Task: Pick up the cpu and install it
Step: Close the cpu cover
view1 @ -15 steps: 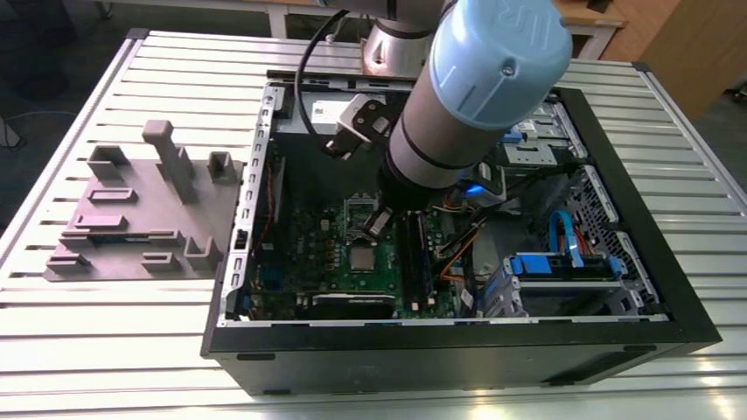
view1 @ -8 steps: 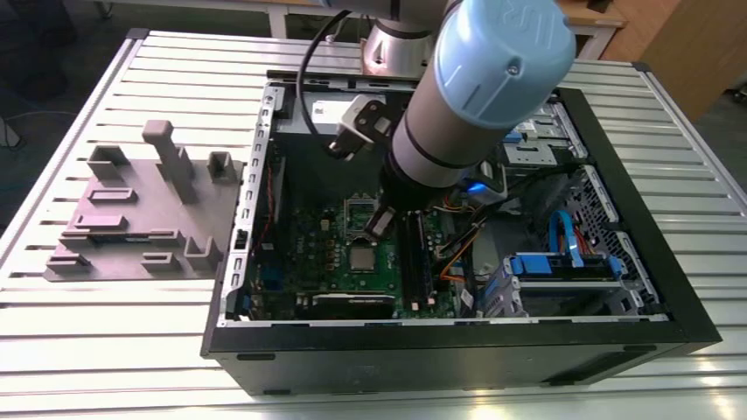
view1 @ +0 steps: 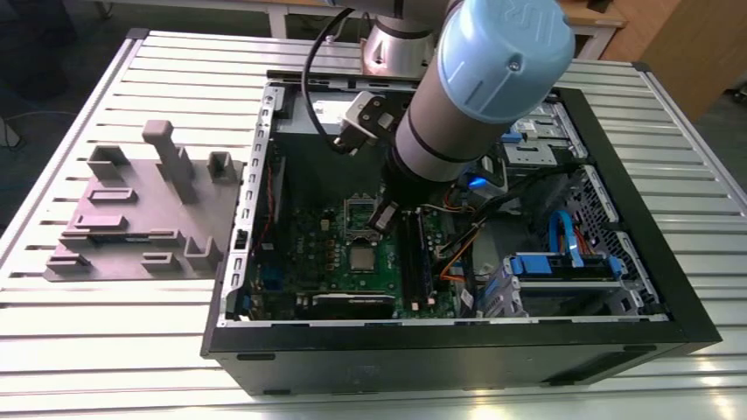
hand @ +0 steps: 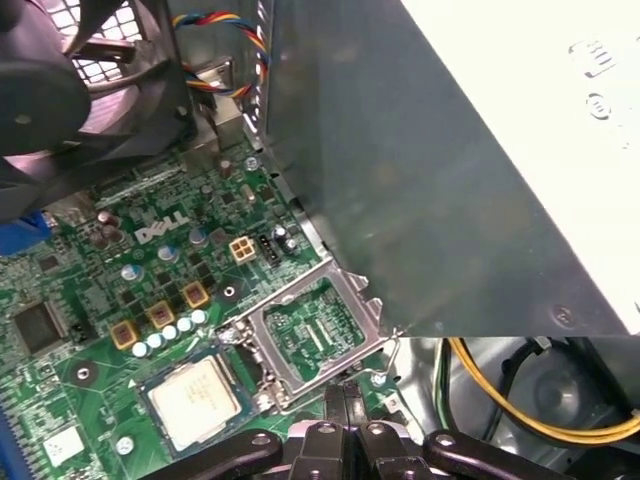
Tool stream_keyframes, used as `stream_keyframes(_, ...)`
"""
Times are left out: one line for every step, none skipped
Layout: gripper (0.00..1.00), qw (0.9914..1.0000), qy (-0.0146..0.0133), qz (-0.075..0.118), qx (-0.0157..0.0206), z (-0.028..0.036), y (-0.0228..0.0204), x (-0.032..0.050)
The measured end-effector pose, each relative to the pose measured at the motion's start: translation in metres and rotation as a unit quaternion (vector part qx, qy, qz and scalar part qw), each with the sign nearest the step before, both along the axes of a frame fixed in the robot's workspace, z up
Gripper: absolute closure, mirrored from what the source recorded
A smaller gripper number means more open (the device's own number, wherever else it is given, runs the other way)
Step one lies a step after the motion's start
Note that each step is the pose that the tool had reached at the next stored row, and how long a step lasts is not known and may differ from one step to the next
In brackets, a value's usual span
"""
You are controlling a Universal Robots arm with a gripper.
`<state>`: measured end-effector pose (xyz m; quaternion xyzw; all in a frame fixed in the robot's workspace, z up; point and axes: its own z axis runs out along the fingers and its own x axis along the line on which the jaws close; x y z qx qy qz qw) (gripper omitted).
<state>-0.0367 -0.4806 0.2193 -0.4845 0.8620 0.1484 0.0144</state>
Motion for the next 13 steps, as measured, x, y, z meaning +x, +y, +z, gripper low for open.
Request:
stream_keyframes(0.89,1.00000,0.0000,0.000,0.0011,-0.0003,0.0004,0.0001)
stream_keyframes(0.89,1.00000,-0.0001,0.000,0.0015,-0.0004,0.0005,0.0001)
stream_keyframes(0.89,1.00000,0.0000,0.000,0.0019,-0.0005,0.0005,0.0001)
stream_keyframes(0.89,1.00000,0.0000,0.000,0.0019,-0.0005,0.0005,0.0002)
stream_keyframes(0.89,1.00000,0.0000,0.000,0.0022,-0.0005,0.0005,0.0003)
stream_keyframes(0.89,1.00000,-0.0001,0.001,0.0027,-0.0007,0.0005,0.0008)
stream_keyframes(0.89,0.99999,0.0000,0.001,0.0039,-0.0008,0.0006,0.0011)
stream_keyframes(0.89,0.99998,0.0000,0.000,0.0058,-0.0011,0.0008,0.0014)
stream_keyframes(0.89,0.99997,-0.0001,0.001,0.0081,-0.0014,0.0016,0.0018)
stream_keyframes(0.89,0.99994,-0.0001,0.001,0.0113,-0.0018,0.0021,0.0022)
stream_keyframes(0.89,0.99988,0.0000,0.001,0.0154,-0.0022,0.0026,0.0026)
stream_keyframes(0.89,0.99981,-0.0001,0.002,0.0196,-0.0026,0.0030,0.0031)
stream_keyframes(0.89,0.99972,-0.0001,0.002,0.0235,-0.0031,0.0034,0.0038)
